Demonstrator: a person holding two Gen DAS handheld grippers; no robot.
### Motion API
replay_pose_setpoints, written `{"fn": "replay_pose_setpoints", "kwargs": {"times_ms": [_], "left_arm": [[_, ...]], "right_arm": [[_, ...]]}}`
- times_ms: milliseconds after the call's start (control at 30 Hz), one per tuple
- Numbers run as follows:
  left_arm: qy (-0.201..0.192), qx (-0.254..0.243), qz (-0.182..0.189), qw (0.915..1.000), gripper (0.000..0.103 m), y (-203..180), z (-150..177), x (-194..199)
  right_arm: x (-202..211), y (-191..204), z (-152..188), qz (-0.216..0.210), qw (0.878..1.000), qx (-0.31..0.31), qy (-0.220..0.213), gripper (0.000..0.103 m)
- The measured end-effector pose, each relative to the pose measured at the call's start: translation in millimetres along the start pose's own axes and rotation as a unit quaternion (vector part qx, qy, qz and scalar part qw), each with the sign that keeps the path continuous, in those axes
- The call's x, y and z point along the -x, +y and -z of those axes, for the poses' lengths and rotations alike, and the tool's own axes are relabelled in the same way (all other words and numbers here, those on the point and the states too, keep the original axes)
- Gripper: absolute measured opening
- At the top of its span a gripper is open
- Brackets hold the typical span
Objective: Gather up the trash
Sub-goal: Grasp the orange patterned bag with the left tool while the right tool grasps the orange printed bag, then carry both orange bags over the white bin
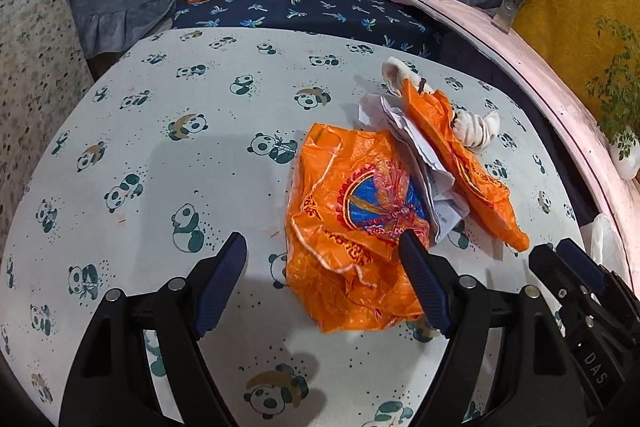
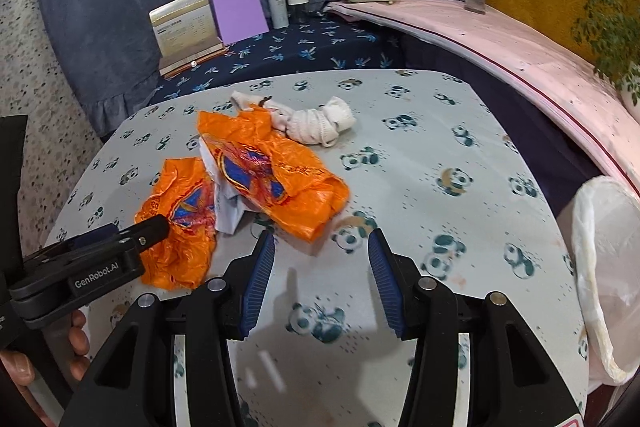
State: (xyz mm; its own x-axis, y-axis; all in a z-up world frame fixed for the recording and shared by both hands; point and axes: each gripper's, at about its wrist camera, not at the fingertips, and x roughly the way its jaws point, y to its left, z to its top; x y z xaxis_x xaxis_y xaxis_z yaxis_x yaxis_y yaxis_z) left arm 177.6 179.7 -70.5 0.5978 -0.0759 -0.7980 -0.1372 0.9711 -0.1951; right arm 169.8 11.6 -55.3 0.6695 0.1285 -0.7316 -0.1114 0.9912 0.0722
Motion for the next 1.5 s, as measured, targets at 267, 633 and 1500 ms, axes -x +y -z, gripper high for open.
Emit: {"fn": "replay_pose_setpoints", "kwargs": {"times_ms": [267, 633, 1500], "left_arm": [[0.018, 0.005, 0.028, 0.9994, 0.059, -2, -5, -14], [0.013, -0.004, 0.042, 0.999, 0.029, -6, -4, -11], [-0.031, -0.103, 0.089, 0.9902, 0.008, -101, 28, 67]], "right_arm": [[-22, 19, -9, -0.011, 1.0, 0.023, 0.008, 0.04], [-32, 17, -6, -0.028, 0.999, 0.019, 0.017, 0.005], [88, -68, 5, -0.006, 0.994, -0.073, -0.078, 0.002]]}}
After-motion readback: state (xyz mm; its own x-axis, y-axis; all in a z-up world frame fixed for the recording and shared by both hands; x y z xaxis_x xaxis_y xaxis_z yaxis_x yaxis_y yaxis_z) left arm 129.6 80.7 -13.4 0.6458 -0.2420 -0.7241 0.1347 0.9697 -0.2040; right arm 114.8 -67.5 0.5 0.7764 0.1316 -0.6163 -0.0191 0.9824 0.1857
